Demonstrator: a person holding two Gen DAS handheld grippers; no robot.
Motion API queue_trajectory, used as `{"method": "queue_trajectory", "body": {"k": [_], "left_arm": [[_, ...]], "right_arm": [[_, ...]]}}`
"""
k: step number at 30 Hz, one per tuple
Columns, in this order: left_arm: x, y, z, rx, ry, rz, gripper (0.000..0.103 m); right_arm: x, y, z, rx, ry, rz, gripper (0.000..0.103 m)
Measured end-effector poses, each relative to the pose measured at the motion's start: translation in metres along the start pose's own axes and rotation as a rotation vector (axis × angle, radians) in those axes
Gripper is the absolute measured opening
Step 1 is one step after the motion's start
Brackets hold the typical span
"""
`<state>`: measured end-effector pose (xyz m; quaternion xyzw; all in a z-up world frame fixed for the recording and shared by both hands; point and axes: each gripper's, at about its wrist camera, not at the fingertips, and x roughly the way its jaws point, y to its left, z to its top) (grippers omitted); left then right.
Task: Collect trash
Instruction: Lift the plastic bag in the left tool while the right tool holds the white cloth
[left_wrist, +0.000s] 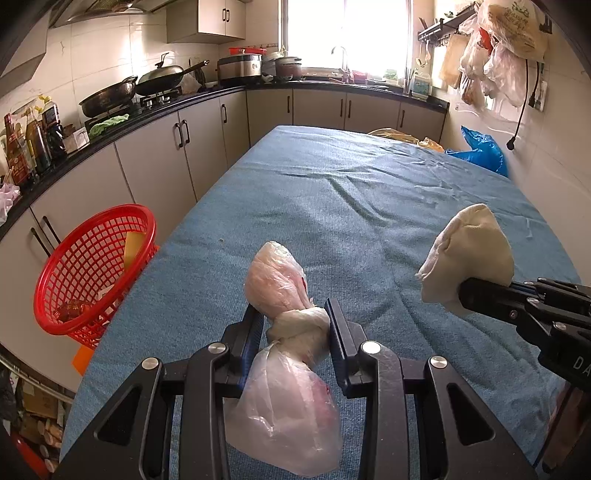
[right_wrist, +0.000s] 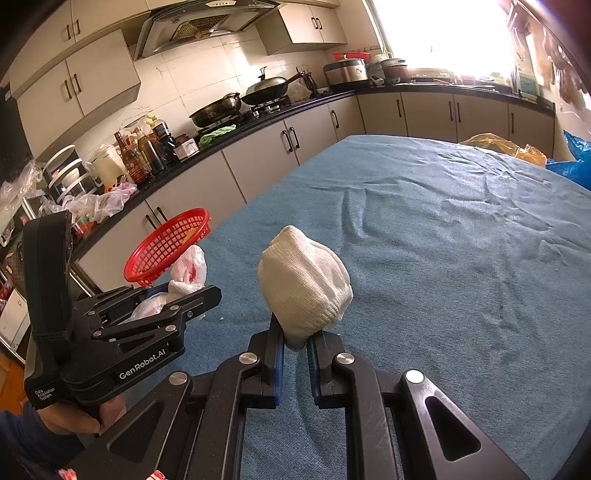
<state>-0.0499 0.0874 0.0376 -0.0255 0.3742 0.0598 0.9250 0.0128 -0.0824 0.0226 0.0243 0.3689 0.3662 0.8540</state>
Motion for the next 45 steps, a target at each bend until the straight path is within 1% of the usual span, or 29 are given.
{"method": "queue_trajectory", "body": {"k": [45], "left_arm": [[-0.0022, 0.0031, -0.0005, 0.002, -0.002, 0.001, 0.033]], "right_arm": [[0.0002, -0.002, 0.0025, 0.003, -0.004, -0.003, 0.012]]}}
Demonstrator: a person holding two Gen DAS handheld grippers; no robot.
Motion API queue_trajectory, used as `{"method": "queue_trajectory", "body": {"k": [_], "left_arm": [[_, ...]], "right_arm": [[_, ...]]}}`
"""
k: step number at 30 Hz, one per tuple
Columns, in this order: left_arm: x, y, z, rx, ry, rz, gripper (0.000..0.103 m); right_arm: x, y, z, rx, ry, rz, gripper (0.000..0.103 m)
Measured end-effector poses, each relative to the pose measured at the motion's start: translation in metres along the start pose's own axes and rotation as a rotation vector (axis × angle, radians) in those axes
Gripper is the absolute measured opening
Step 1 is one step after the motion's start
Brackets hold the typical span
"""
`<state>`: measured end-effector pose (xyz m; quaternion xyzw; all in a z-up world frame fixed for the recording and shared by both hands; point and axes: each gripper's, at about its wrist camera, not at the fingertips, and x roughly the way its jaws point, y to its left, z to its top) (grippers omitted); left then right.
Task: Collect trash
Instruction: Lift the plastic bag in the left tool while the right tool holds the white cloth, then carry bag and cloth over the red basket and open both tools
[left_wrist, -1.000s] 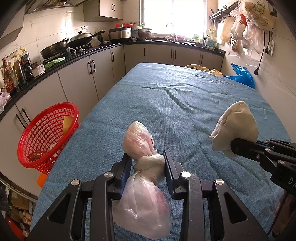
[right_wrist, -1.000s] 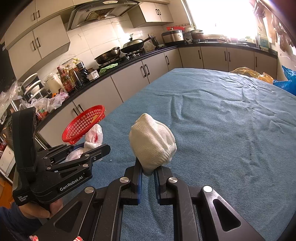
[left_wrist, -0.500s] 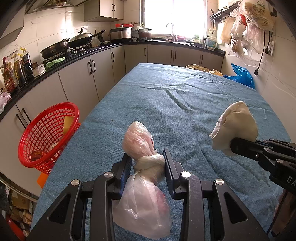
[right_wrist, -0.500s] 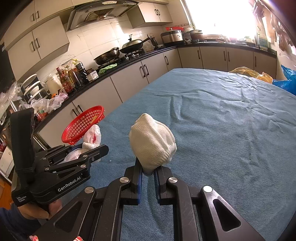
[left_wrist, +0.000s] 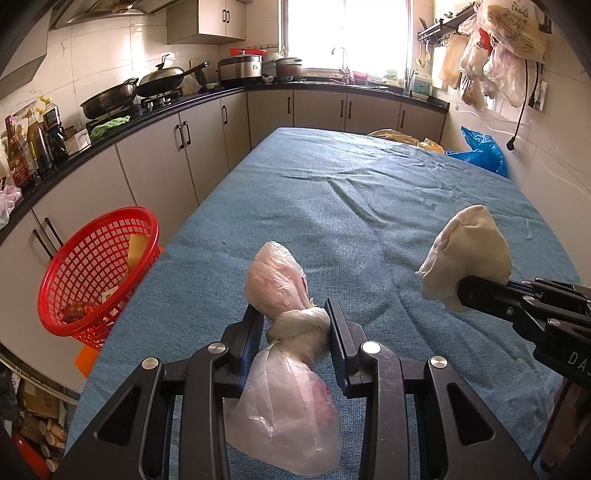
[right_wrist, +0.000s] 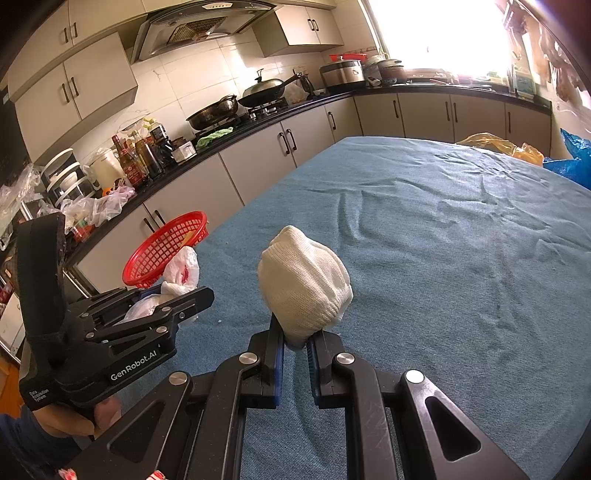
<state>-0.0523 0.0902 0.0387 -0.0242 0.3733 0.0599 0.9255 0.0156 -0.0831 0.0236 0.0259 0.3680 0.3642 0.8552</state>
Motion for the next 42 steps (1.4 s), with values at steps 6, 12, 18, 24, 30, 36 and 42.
{"method": "queue_trajectory", "body": {"k": [6, 12, 18, 24, 30, 36, 42], "left_arm": [[-0.002, 0.001, 0.001, -0.001, -0.002, 0.0, 0.033], [-0.011, 0.005, 0.003, -0.011, -0.014, -0.003, 0.033], [-0.026, 0.017, 0.008, -0.035, -0.044, -0.012, 0.033], [-0.048, 0.047, 0.018, -0.099, -0.098, -0.003, 0.033], [-0.063, 0.099, 0.033, -0.184, -0.149, 0.052, 0.033], [-0.068, 0.173, 0.034, -0.298, -0.171, 0.117, 0.033], [-0.053, 0.228, 0.031, -0.375, -0.144, 0.134, 0.033]], "right_arm": [[0.0, -0.004, 0.002, 0.004, -0.002, -0.005, 0.012], [0.001, -0.012, 0.009, 0.021, -0.01, -0.025, 0.012], [0.0, -0.014, 0.013, 0.063, -0.009, -0.05, 0.012], [0.003, 0.003, 0.03, 0.08, -0.004, -0.01, 0.012], [0.019, 0.047, 0.062, 0.032, -0.001, 0.041, 0.012], [0.054, 0.106, 0.101, -0.031, 0.012, 0.1, 0.012], [0.1, 0.155, 0.128, -0.065, 0.051, 0.153, 0.012]]}}
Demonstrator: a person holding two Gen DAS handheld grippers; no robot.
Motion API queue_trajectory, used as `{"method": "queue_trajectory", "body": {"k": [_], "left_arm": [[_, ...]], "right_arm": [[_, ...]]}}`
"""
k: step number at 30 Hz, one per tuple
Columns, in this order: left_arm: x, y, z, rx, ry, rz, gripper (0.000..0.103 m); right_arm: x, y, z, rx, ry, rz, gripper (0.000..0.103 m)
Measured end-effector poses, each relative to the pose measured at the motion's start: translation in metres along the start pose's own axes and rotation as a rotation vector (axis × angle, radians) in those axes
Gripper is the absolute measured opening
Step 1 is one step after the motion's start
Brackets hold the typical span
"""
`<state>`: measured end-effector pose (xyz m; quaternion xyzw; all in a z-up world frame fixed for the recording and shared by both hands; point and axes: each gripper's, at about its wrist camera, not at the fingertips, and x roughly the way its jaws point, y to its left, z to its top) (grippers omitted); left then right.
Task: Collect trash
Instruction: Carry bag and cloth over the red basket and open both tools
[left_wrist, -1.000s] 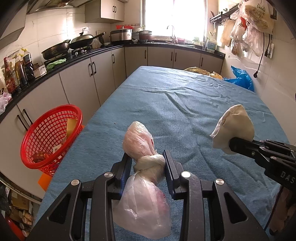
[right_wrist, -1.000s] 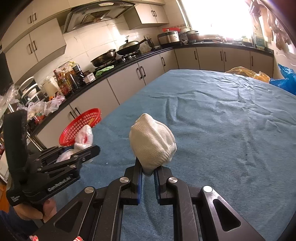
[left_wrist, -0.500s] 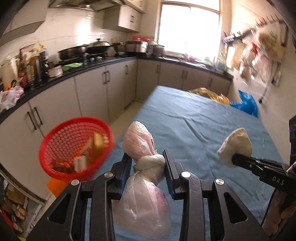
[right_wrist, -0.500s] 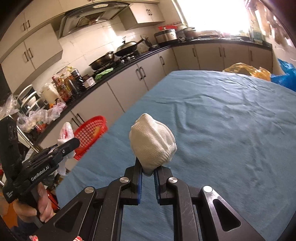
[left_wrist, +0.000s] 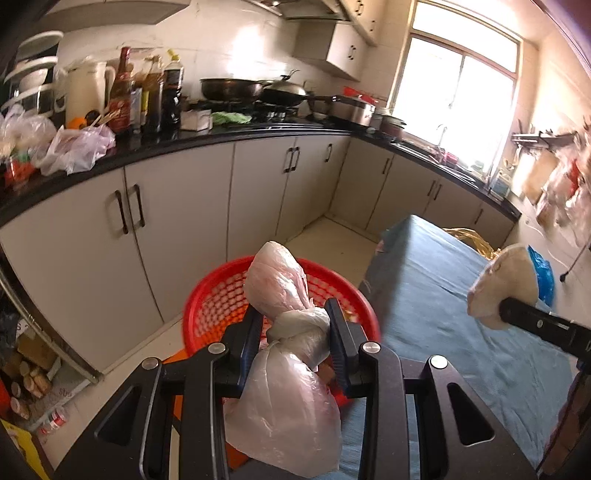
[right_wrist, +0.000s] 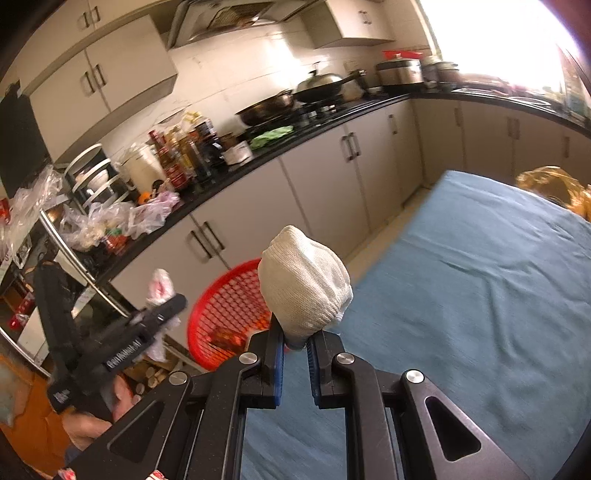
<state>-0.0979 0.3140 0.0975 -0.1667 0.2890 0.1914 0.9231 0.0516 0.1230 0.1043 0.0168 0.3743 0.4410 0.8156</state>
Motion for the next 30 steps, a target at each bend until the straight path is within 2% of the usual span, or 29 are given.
{"method": "queue_trajectory", "body": {"k": [5, 14, 27, 30], "left_arm": [[0.025, 0.013, -0.001, 0.002, 0.028, 0.012, 0.033], [0.061, 0.019, -0.009, 0.016, 0.073, 0.016, 0.033], [0.08, 0.026, -0.011, 0.012, 0.1, 0.016, 0.033], [0.084, 0.026, -0.012, 0.015, 0.105, 0.005, 0.033]], "right_arm": [[0.038, 0.019, 0.013, -0.019, 0.034, 0.013, 0.012], [0.092, 0.028, 0.026, -0.027, 0.093, 0.006, 0.012], [0.129, 0.026, 0.034, -0.021, 0.141, -0.003, 0.012], [0.138, 0.026, 0.033, -0.023, 0.158, -0.007, 0.016]]}}
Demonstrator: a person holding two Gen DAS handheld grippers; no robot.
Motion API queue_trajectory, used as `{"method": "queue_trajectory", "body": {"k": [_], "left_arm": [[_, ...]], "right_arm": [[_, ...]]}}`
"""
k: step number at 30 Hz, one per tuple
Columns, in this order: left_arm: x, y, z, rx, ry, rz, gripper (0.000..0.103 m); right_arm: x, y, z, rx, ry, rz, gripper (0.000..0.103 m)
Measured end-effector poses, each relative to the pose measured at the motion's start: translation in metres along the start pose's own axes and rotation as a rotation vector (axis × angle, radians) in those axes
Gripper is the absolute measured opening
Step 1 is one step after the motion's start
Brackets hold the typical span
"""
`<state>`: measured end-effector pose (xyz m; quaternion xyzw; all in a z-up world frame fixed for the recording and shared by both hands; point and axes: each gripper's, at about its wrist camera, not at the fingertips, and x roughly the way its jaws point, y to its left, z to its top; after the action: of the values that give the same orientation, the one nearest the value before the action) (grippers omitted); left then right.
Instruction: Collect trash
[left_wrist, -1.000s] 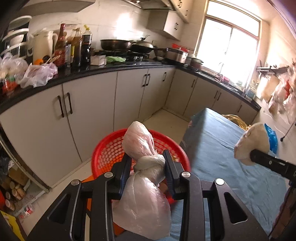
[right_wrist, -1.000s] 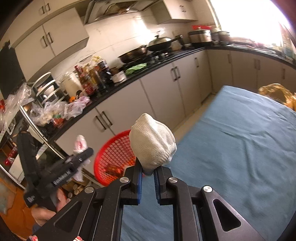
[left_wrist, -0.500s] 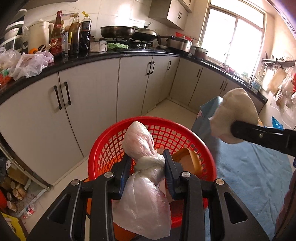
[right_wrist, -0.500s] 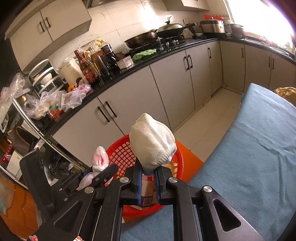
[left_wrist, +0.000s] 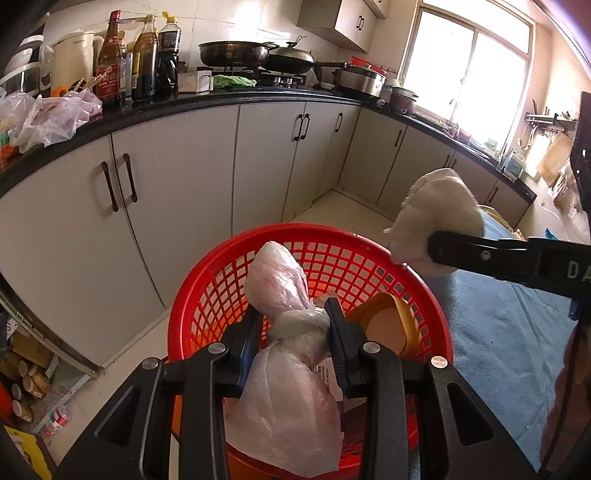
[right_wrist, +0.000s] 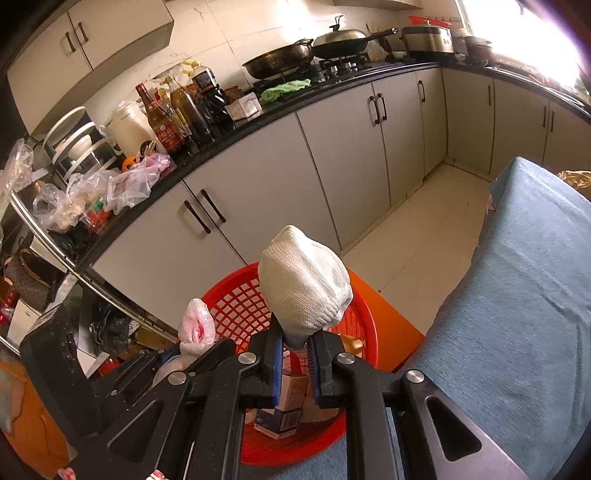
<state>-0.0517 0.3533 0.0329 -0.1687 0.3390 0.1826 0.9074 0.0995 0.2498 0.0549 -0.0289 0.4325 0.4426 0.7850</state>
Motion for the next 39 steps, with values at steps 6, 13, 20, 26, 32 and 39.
{"method": "queue_trajectory", "body": {"k": [6, 13, 20, 26, 32, 39], "left_arm": [[-0.003, 0.003, 0.001, -0.019, -0.009, -0.012, 0.059], [-0.025, -0.006, -0.003, -0.006, -0.073, 0.019, 0.064], [-0.066, -0.02, -0.013, 0.009, -0.168, 0.088, 0.082], [-0.099, -0.032, -0.032, 0.024, -0.224, 0.166, 0.088], [-0.122, -0.05, -0.054, 0.067, -0.253, 0.212, 0.097], [-0.138, -0.066, -0.073, 0.106, -0.253, 0.252, 0.099]], "right_arm": [[-0.005, -0.005, -0.001, 0.019, -0.002, -0.004, 0.019], [-0.054, -0.003, -0.019, 0.002, -0.089, -0.061, 0.027], [-0.111, -0.002, -0.062, -0.035, -0.165, -0.117, 0.048], [-0.153, -0.001, -0.113, -0.057, -0.222, -0.162, 0.063], [-0.185, -0.002, -0.155, -0.055, -0.287, -0.224, 0.077], [-0.212, -0.004, -0.183, -0.07, -0.36, -0.316, 0.084]]}}
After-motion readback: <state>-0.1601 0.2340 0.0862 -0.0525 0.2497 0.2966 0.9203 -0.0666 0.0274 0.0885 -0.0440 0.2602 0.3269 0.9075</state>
